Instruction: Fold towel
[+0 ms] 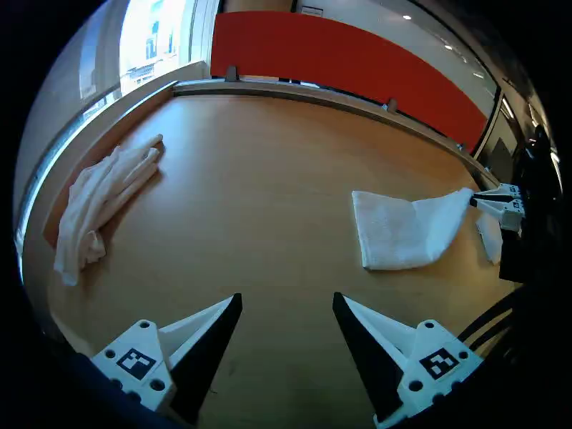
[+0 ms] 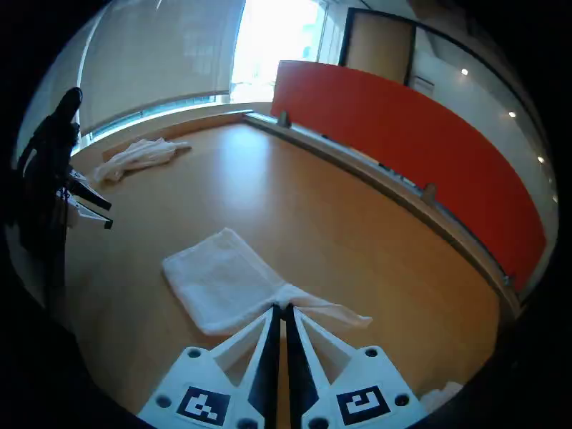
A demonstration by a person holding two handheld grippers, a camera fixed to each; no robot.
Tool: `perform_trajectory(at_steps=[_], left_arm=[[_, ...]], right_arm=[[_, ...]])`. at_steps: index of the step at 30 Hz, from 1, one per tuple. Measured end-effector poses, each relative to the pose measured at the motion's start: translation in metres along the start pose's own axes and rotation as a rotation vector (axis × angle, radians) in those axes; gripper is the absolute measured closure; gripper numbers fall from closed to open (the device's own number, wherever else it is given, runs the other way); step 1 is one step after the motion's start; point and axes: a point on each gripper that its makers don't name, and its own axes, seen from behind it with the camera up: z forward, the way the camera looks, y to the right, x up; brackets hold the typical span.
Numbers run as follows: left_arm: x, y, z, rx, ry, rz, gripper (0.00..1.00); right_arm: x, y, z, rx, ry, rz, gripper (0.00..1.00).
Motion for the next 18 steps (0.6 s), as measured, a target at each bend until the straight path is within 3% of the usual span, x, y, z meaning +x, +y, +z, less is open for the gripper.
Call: perform_trajectory(at_steps=[18], left_arm=[[0.003,-0.003,-0.009,-0.005,0.013,-0.027,0.06]], right_arm=[[0.026,-0.019,0.018,0.054,0.009,-0.067,0.95]])
